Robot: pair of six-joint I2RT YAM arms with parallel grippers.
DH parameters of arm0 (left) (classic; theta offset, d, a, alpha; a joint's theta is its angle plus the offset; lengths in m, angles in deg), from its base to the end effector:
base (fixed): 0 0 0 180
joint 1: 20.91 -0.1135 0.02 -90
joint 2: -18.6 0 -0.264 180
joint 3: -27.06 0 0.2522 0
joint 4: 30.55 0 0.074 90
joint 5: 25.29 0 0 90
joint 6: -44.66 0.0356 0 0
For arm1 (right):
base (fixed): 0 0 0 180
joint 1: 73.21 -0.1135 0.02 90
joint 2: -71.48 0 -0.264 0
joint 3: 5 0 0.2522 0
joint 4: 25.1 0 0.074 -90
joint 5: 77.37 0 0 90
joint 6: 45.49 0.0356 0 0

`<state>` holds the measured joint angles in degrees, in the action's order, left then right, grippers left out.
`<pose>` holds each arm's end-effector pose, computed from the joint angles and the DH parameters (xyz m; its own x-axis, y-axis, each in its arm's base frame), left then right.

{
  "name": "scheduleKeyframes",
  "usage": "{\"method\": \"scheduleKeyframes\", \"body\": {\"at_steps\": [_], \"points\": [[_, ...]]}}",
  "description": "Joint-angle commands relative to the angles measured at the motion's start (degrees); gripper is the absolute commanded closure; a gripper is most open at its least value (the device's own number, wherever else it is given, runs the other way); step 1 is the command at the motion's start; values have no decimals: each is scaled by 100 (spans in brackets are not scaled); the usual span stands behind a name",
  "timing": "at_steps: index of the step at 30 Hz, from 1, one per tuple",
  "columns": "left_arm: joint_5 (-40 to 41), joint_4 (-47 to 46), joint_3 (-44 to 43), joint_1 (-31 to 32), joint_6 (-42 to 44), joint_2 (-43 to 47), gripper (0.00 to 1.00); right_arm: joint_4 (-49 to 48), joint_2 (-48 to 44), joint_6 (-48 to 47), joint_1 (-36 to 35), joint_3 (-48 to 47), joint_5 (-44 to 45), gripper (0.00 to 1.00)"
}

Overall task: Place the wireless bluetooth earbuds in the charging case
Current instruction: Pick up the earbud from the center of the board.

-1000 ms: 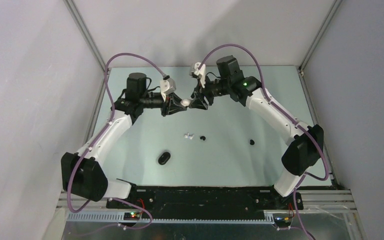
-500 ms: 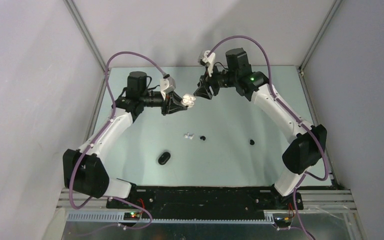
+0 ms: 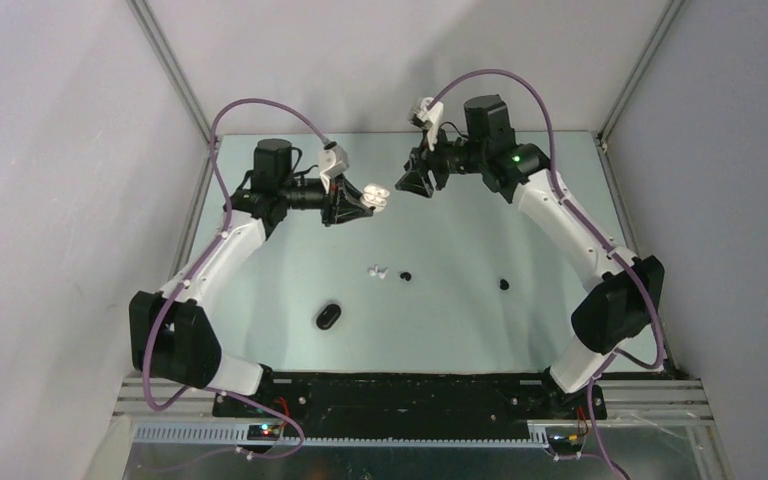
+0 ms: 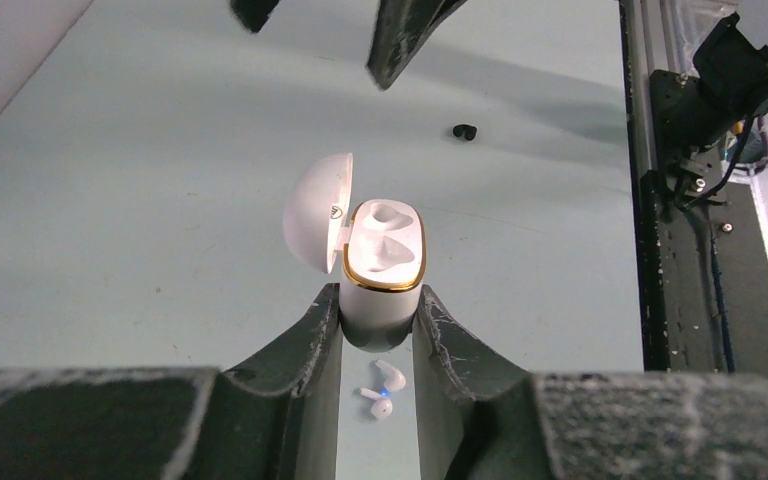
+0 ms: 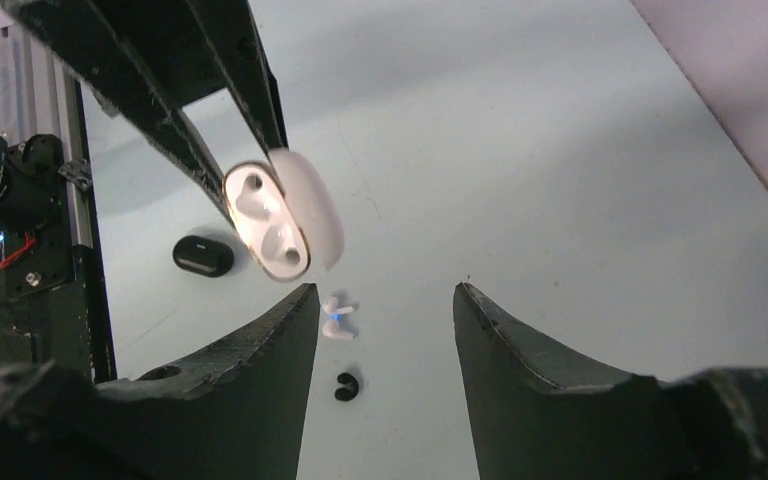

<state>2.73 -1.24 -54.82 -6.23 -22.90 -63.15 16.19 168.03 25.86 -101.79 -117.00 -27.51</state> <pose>0.2953 -0.1099 0.3311 -0.1059 0.2131 -0.9713 0.9792 0.1923 -0.0645 0.3265 0.2040 0.3988 -0.0828 -0.3235 -0.9426 -0.9517 0.3064 -0.0216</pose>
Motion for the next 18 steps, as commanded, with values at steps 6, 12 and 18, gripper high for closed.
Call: {"method": "scheduleKeyframes", "body": {"at_steps": [6, 12, 18], "points": [[178, -142, -248, -330, -1098, 141, 100, 481, -629, -1123, 412, 1090, -600, 46], [1394, -2347, 874, -584, -3689, 858, 100, 1058, -580, -2699, 170, 1644, -257, 55], [2206, -2946, 1521, -648, -4711, 1427, 100, 551, -53, -2980, -372, 1903, 210, 58]]}}
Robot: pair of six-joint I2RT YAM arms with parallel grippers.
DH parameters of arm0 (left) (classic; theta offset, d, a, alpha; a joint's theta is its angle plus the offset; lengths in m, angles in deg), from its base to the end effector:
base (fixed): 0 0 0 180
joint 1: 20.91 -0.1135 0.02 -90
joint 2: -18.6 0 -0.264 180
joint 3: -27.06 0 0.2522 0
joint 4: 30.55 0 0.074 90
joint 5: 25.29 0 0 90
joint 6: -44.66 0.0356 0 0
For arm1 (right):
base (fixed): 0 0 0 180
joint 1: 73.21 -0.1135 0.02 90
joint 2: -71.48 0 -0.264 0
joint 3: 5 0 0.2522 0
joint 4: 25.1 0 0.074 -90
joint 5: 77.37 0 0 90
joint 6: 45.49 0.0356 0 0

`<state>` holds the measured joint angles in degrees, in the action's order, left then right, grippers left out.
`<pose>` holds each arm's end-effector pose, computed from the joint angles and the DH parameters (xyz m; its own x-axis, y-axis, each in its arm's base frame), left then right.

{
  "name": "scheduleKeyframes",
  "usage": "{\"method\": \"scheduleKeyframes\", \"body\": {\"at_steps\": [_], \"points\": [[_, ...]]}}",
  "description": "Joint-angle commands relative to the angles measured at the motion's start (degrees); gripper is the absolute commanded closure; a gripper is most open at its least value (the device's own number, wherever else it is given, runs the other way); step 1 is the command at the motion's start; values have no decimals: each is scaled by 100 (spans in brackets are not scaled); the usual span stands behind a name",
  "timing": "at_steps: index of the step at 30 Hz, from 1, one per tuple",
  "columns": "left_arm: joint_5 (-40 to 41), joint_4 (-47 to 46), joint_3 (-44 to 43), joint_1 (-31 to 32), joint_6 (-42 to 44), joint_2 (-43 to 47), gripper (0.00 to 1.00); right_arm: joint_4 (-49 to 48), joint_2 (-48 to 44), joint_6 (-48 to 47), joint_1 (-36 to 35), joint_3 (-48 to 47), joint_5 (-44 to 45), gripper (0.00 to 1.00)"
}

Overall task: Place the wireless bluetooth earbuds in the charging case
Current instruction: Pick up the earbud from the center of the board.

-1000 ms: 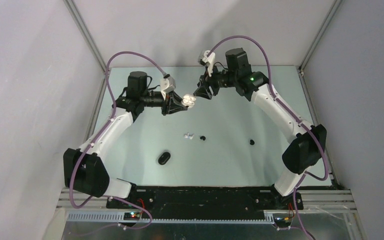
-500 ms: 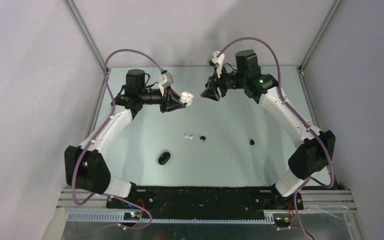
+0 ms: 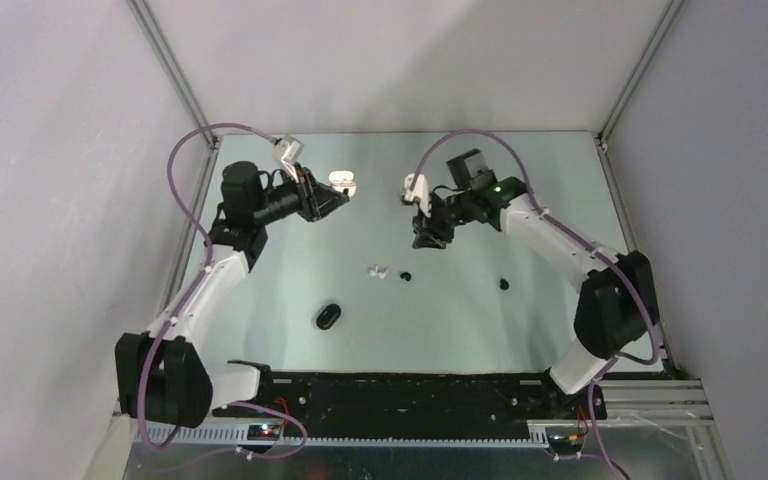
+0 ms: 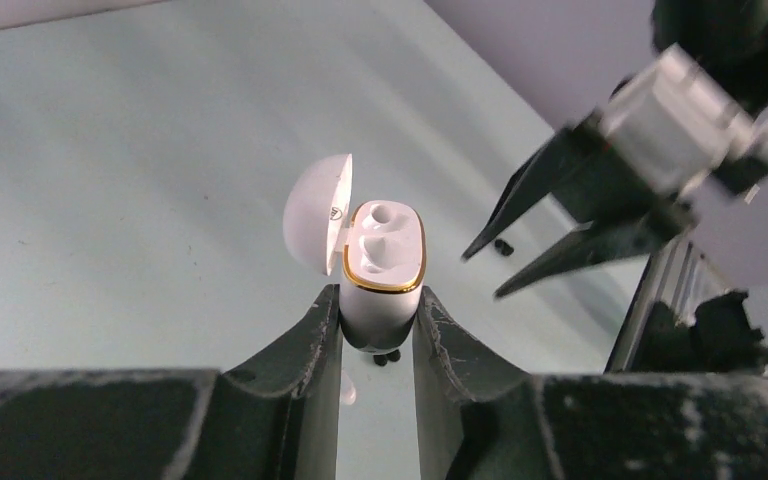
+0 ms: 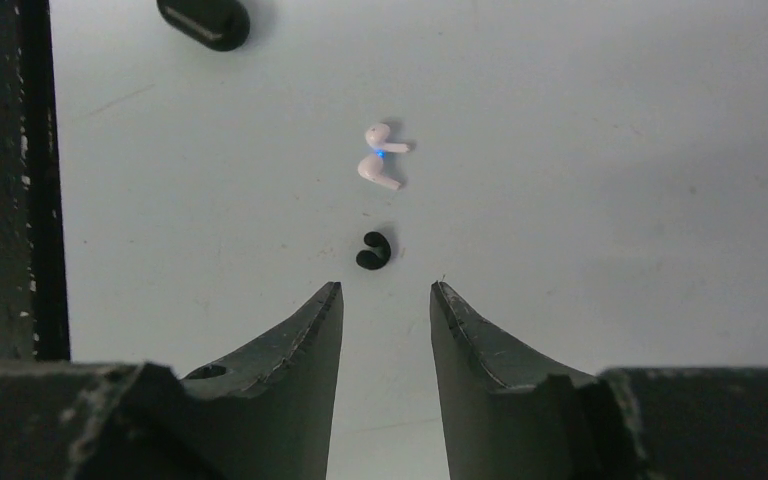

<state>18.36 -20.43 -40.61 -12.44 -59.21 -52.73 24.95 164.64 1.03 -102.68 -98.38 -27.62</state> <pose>0.2760 -0.0671 0.3240 -0.4197 -0.1048 -0.9016 0.7170 0.5707 -0.4001 0.2952 0.1932 0.3008 0.0253 -0.5889 -0.8078 -0.9935 0.0747 -0.0856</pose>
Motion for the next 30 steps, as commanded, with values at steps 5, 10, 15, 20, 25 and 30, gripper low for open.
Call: {"method": "scheduleKeyframes", "body": {"at_steps": [5, 10, 15, 20, 25, 30], "points": [[712, -1059, 202, -124, -1169, 628, 100, -438, 878, -911, -525, -195, 62, 61], [510, -1052, 292, -312, -1237, 742, 100, -385, 1503, -1061, -713, -727, 146, 64], [334, -1055, 247, -418, -1297, 705, 100, -603, 2138, -1153, -866, -1142, 592, 65], [260, -1055, 255, -455, -1274, 758, 100, -812, 2666, -1115, -922, -1605, 934, 65], [265, -1004, 333, -470, -1258, 878, 100, -899, 3013, -1416, -1023, -1799, 1172, 64], [233, -867, 341, -495, -1155, 949, 100, -868, 3154, -1706, -1136, -1795, 1245, 61]]}}
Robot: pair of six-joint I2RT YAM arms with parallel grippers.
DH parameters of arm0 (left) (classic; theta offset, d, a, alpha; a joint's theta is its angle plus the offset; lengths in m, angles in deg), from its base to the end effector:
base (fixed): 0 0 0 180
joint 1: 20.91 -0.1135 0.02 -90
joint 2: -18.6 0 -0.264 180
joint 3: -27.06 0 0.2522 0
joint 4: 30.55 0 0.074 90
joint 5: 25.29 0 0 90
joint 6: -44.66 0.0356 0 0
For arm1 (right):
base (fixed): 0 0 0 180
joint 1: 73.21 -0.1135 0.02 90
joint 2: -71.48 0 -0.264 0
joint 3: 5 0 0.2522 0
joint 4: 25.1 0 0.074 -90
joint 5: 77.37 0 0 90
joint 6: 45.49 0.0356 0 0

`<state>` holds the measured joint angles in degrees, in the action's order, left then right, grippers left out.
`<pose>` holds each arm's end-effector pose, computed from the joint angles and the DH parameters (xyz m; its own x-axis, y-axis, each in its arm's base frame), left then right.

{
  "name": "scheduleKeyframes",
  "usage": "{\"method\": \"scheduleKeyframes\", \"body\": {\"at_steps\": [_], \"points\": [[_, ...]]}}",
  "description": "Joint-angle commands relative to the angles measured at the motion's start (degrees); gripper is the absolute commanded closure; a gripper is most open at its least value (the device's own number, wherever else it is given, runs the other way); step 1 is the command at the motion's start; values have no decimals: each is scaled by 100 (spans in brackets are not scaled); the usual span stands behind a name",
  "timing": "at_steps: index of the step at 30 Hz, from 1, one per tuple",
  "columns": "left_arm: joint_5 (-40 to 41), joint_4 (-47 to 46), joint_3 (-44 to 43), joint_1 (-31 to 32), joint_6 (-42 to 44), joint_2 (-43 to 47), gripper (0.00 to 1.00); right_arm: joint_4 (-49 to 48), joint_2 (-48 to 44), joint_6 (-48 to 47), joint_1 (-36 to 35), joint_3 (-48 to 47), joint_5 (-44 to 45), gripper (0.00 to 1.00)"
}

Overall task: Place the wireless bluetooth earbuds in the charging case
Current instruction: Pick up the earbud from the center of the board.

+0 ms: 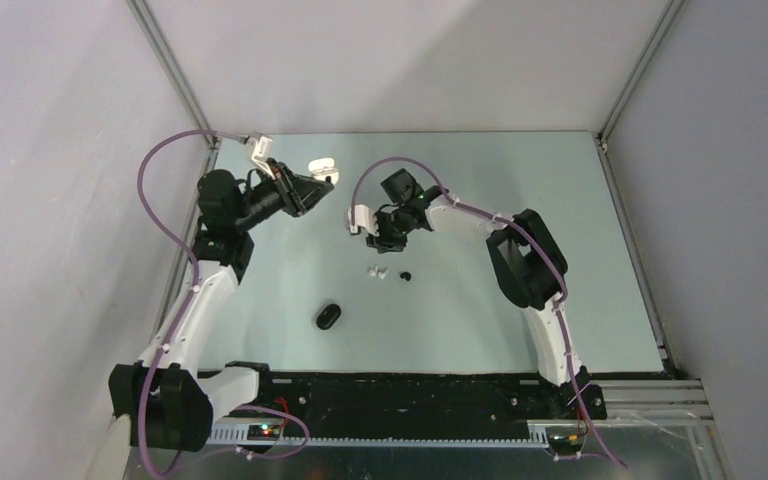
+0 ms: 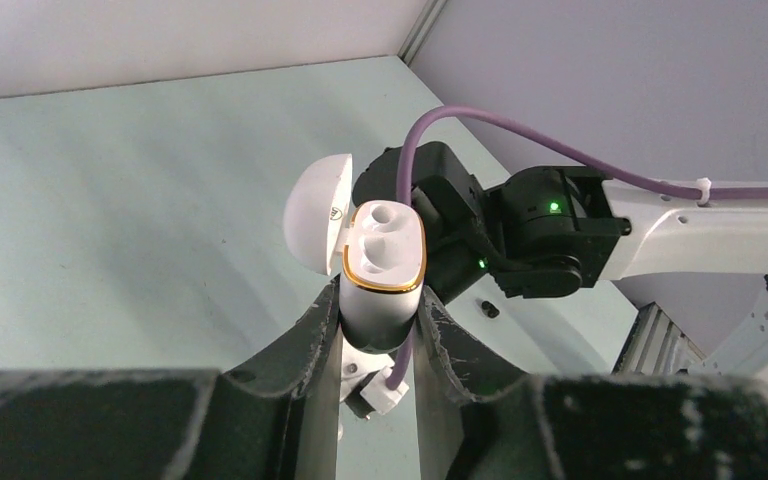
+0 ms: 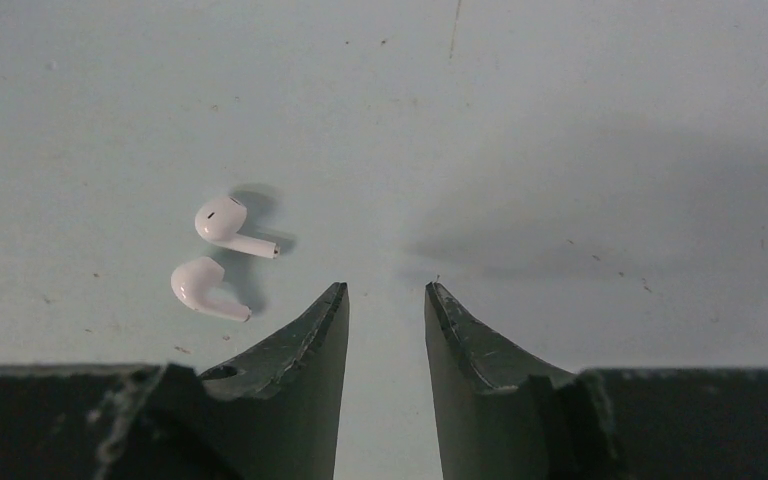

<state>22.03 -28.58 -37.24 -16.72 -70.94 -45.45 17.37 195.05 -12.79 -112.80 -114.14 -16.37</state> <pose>0.2544 -0.0428 0.3490 -0.3422 -0.2934 -0.8926 0.6450 0.6175 -0.4502 0.3494 0.3113 0.1825 0.2920 -0.7136 -0.6368 -0.9546 -0.1763 -0.2401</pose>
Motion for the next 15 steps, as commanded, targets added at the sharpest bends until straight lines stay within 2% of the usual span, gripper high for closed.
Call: {"method": "scheduleKeyframes", "body": {"at_steps": [1, 8, 15], "points": [[-129, -43, 4, -71, 40, 228, 100, -123, 150, -312, -139, -214, 148, 61], [-149, -7, 82, -83, 5, 265, 100, -564, 187, 59, -276, -29, 437, 60], [-173, -7, 102, -84, -20, 210, 100, -581, 122, -27, -377, 255, 455, 60]]}}
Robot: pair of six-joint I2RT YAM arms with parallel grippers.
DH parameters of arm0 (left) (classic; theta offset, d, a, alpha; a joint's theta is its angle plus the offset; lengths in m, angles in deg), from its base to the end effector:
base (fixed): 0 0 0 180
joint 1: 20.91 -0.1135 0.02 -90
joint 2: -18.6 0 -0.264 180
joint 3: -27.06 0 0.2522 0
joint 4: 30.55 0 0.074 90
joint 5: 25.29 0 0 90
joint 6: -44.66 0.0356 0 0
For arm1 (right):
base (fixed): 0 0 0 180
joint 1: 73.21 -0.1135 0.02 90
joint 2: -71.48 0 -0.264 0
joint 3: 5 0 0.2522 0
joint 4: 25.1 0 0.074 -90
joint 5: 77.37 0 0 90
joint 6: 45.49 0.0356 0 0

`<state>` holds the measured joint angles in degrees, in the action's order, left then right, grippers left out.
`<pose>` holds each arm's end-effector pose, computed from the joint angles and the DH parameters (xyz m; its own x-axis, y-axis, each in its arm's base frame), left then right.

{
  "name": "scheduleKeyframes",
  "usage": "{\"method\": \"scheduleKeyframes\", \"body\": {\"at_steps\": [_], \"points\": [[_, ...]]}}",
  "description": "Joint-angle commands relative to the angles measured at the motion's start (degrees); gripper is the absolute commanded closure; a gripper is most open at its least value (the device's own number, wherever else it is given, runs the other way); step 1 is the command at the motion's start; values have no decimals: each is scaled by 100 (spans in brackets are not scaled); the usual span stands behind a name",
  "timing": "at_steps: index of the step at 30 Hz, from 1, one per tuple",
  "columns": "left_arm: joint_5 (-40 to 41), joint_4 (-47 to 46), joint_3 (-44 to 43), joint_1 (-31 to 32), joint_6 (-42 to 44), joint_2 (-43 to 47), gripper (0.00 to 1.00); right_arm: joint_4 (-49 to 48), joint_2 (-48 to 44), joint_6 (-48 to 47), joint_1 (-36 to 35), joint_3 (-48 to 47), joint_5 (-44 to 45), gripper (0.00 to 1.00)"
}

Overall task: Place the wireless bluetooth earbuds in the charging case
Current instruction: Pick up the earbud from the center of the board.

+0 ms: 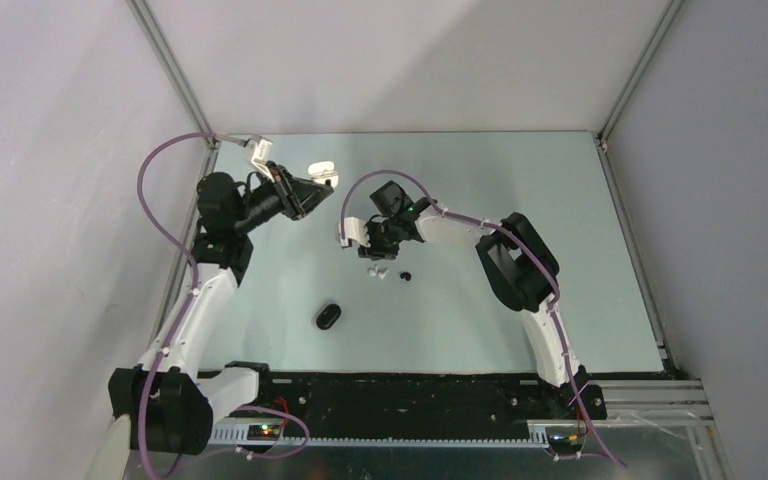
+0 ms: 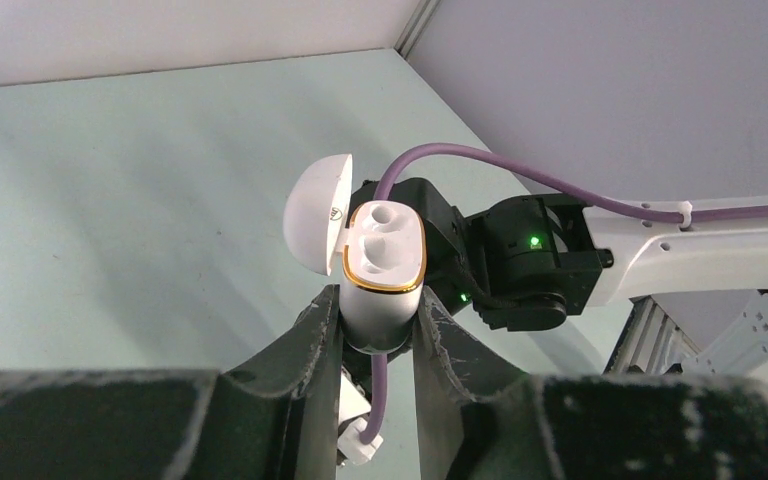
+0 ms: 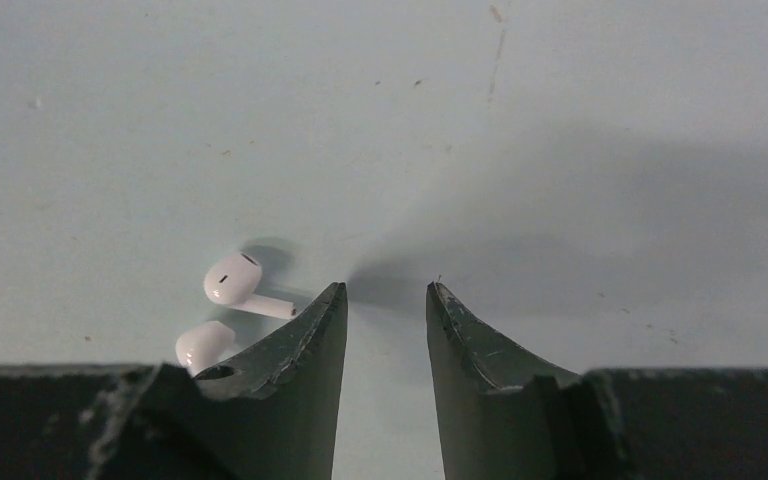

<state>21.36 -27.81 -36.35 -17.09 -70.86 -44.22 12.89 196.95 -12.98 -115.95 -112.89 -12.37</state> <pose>0.2492 -0.0411 0.3472 -0.3495 -0.2906 -0.8907 0.6453 0.6146 -0.4538 0.3377 0.3325 0.1647 0.3411 -0.7254 -0.5978 -0.9357 -0.2015 -0.2895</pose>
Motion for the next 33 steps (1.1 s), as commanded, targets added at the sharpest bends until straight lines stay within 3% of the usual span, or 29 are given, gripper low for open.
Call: {"method": "scheduleKeyframes", "body": {"at_steps": [1, 15, 33], "points": [[-108, -84, 2, -47, -26, 74, 100, -113, -67, -12, -65, 162, 71, 60], [-412, -74, -34, -51, 69, 44, 100, 528, -296, 199, -181, 380, 131, 61], [-481, -75, -47, -56, 165, -46, 100, 528, -538, 718, -444, 571, 24, 63]]}}
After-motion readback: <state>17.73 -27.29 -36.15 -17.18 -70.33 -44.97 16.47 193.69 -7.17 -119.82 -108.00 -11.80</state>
